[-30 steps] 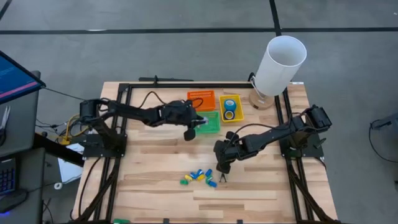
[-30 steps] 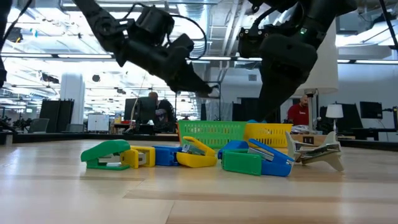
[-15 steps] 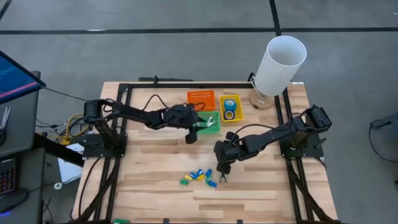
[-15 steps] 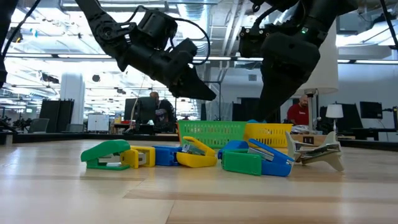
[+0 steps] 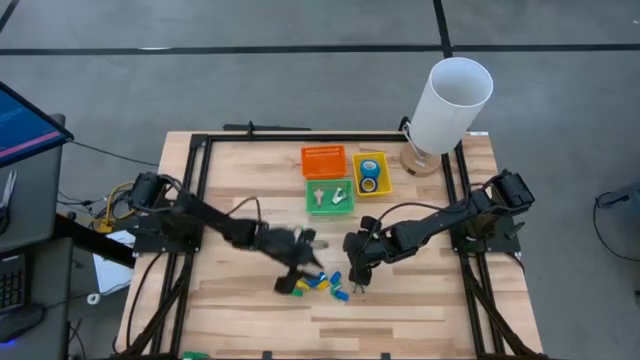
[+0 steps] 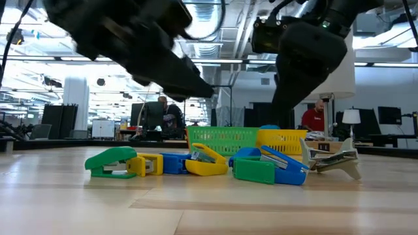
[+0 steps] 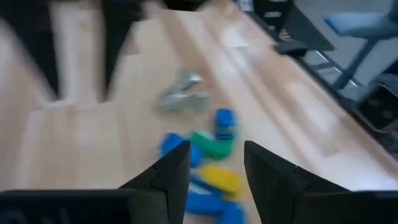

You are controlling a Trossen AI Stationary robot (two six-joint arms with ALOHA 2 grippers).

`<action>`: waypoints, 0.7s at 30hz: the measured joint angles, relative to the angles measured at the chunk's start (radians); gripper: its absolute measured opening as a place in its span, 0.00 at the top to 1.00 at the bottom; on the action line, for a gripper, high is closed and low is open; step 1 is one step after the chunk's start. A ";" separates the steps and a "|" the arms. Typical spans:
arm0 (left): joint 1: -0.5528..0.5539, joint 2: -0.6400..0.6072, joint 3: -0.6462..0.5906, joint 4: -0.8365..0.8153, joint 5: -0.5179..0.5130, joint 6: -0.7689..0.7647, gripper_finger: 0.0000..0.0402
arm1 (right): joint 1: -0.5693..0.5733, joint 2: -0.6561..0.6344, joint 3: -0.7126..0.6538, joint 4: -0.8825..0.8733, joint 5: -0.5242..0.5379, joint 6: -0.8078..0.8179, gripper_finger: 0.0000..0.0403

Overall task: Pick and place Stapler, Stapler remover, tape
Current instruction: Put the gray staple remover into the green bin

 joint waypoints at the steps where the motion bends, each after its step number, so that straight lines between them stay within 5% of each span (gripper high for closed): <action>1: -0.030 0.000 0.000 0.000 -0.028 -0.003 0.65 | 0.000 0.000 0.000 0.010 0.000 -0.005 0.62; 10: -0.139 -0.107 -0.002 -0.172 -0.325 0.028 0.65 | 0.001 0.000 0.000 0.089 -0.004 -0.053 0.62; 16: -0.143 -0.253 -0.054 -0.250 -0.309 -0.005 0.65 | 0.002 0.000 0.000 0.095 -0.015 -0.052 0.62; 21: -0.153 -0.415 -0.174 -0.318 -0.298 -0.037 0.65 | 0.022 0.000 0.000 0.084 -0.177 -0.052 0.62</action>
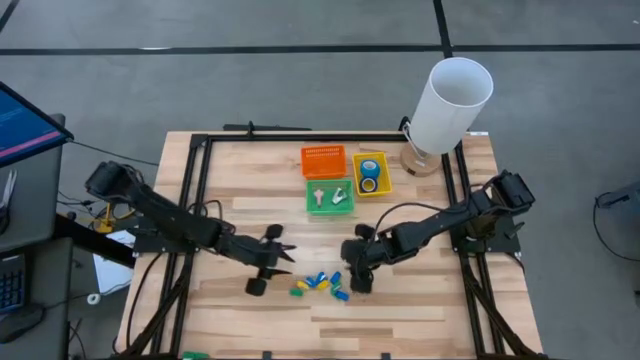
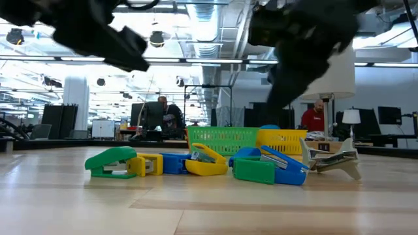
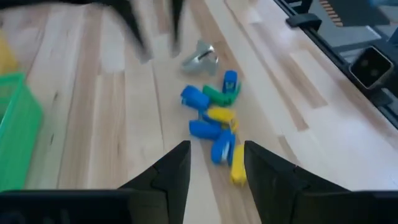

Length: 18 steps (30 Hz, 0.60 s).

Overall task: Pick and place Stapler, Stapler remover, tape
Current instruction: Put the gray staple remover into the green bin

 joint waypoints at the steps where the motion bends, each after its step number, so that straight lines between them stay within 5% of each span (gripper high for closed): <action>1: 0.000 -0.031 -0.025 0.000 0.000 -0.015 0.65 | 0.011 0.000 0.000 -0.004 -0.036 0.000 0.62; 9: 0.001 -0.204 -0.166 0.138 -0.014 -0.054 0.65 | 0.094 0.000 0.000 -0.089 -0.115 0.131 0.62; 18: 0.001 -0.214 -0.189 0.197 -0.021 -0.054 0.65 | 0.095 0.000 0.000 -0.190 -0.114 0.322 0.62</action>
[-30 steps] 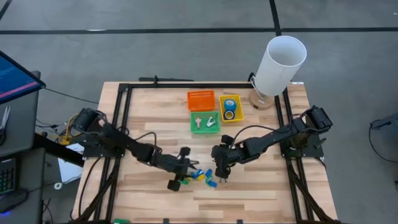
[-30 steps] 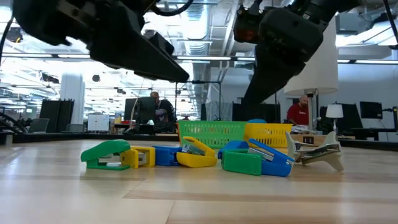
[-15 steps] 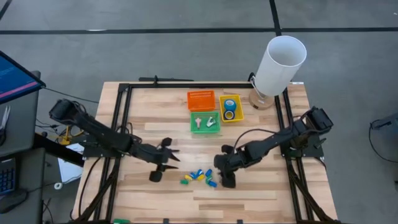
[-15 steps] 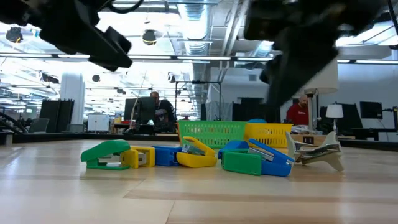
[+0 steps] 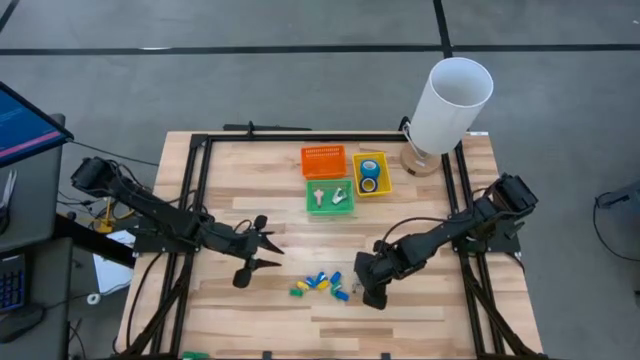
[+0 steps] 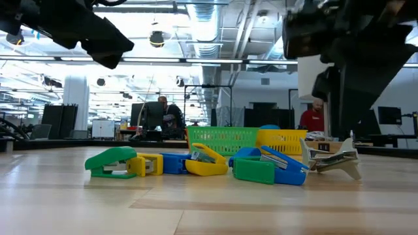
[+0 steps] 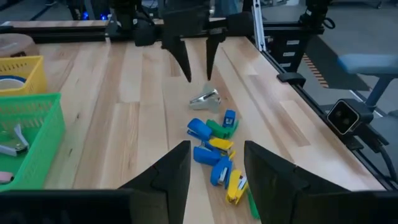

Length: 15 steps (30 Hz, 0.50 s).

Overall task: Pick and place Stapler, Stapler remover, tape
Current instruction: Put the gray staple remover into the green bin

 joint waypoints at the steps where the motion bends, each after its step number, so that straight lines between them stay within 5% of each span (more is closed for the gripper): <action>1: 0.000 0.001 0.000 0.001 0.000 0.000 0.65 | -0.003 0.000 0.000 -0.005 0.000 0.020 0.62; 8: 0.000 0.002 0.000 0.006 0.000 0.000 0.65 | -0.024 0.000 0.000 -0.006 -0.019 0.177 0.62; 15: 0.000 0.002 0.000 0.012 0.000 -0.030 0.65 | -0.082 0.000 0.000 -0.001 -0.350 0.263 0.62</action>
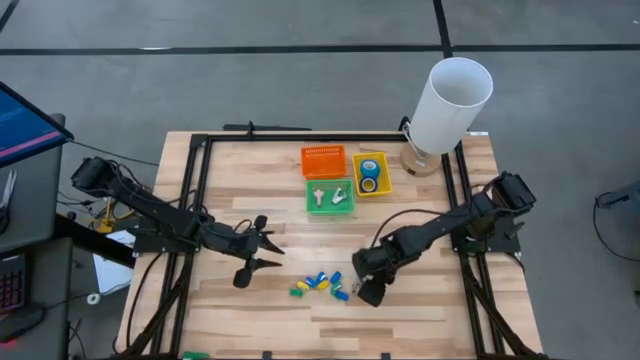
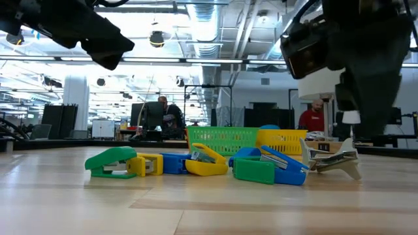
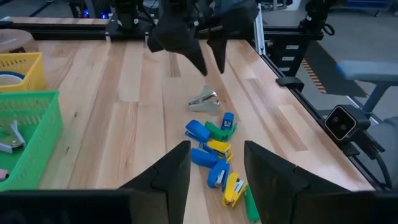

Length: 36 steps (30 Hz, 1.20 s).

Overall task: Pick and place Stapler, Stapler remover, tape
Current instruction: Put the gray staple remover into the green bin

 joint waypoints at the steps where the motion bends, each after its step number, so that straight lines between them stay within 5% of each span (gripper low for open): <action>1: 0.000 0.000 0.000 0.002 0.000 0.000 0.65 | -0.008 0.000 0.000 0.001 -0.021 0.037 0.62; 13: 0.000 0.000 0.000 0.003 0.000 0.000 0.65 | -0.025 0.036 -0.001 0.095 0.005 0.279 0.62; 36: 0.000 0.001 0.000 0.004 0.000 0.000 0.65 | -0.061 0.111 0.000 0.128 -0.066 0.255 0.62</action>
